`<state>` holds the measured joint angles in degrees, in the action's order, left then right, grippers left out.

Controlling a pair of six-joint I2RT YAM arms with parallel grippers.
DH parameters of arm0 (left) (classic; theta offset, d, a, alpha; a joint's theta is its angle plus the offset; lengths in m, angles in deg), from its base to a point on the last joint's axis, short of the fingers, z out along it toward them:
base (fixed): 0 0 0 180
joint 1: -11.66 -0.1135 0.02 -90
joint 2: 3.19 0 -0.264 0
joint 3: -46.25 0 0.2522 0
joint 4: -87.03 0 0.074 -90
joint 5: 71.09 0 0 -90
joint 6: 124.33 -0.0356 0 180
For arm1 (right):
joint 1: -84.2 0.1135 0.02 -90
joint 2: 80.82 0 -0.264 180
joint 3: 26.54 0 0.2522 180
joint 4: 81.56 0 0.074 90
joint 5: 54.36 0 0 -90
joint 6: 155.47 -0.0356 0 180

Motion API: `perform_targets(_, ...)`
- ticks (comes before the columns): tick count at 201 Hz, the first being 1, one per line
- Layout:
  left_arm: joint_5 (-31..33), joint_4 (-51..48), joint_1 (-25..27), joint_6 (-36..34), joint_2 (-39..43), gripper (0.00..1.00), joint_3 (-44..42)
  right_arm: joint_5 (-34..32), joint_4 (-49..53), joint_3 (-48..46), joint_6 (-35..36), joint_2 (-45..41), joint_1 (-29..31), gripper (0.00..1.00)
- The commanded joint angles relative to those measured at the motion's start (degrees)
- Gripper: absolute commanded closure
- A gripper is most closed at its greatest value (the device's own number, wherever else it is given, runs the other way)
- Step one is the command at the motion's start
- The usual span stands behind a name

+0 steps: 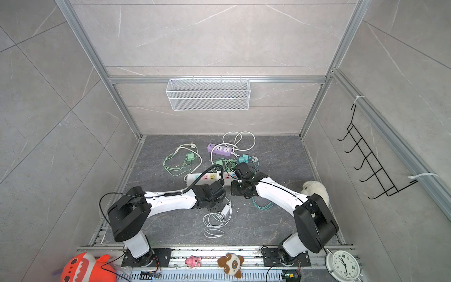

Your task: Insert the plug

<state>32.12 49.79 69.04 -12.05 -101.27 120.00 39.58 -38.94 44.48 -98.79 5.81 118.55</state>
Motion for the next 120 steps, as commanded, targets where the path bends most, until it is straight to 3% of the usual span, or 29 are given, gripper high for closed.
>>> perform_targets(1,6.2,4.0,0.0,-4.4,6.7,0.68,1.7,-1.6,1.4,2.5,2.3,-2.4,-0.3,0.46)
perform_targets(67,7.1,21.5,0.0,-14.6,17.8,0.67,-5.1,3.4,-0.5,6.2,4.8,-8.2,-1.0,0.46)
perform_targets(120,2.4,37.7,0.0,-22.5,15.8,0.66,-8.3,11.1,-1.2,6.4,5.1,-15.1,-5.6,0.46)
